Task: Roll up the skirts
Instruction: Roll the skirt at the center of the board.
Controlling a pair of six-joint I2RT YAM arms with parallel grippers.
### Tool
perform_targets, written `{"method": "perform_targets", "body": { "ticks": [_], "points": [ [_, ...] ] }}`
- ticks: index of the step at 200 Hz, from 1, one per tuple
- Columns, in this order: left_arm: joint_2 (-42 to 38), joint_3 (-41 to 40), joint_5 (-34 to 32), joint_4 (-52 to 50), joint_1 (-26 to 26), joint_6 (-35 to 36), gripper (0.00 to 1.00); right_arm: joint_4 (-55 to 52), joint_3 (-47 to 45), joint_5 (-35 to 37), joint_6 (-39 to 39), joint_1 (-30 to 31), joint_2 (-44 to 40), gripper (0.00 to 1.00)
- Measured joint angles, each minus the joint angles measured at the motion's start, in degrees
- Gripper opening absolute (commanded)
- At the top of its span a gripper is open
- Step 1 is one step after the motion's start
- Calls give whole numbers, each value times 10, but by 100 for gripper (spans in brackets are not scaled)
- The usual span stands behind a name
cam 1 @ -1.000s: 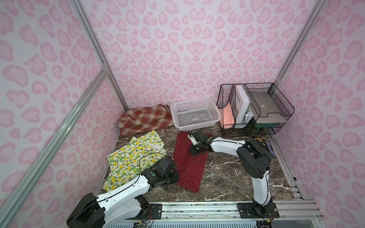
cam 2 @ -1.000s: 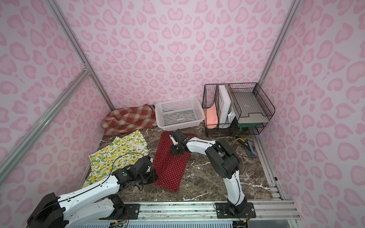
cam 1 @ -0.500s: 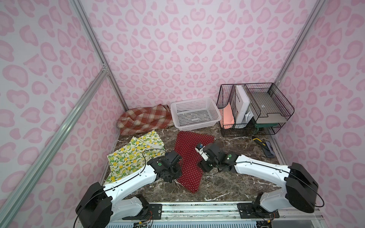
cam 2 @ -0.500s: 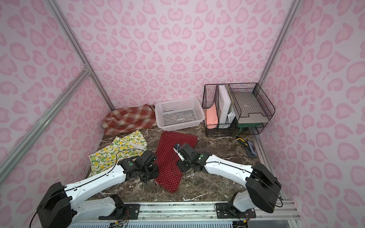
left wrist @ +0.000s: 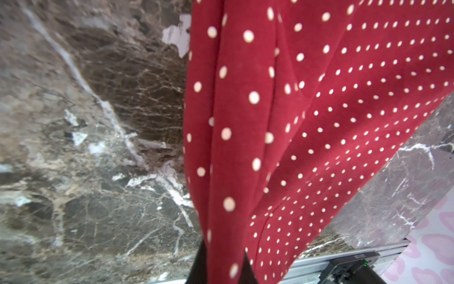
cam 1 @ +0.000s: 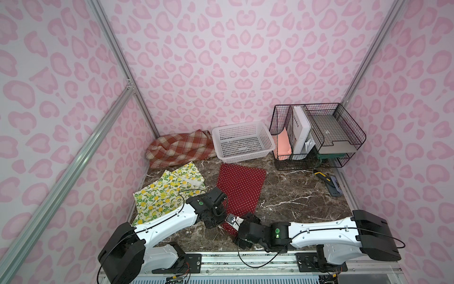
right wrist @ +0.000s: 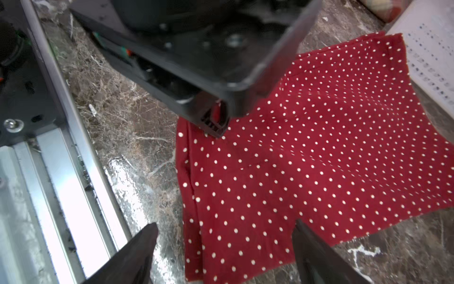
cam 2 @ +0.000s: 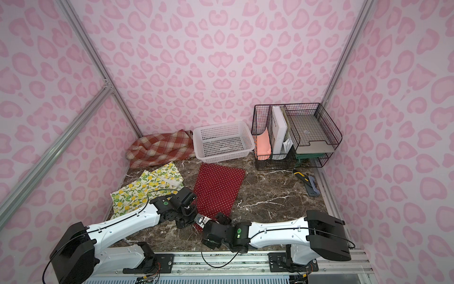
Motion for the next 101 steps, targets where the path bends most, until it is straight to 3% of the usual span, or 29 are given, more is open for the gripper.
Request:
{"method": "perform_targets", "body": {
  "ticks": [101],
  "points": [
    [-33, -31, 34, 28, 38, -16, 0, 68, -2, 85, -23, 33, 104, 91]
  ]
}}
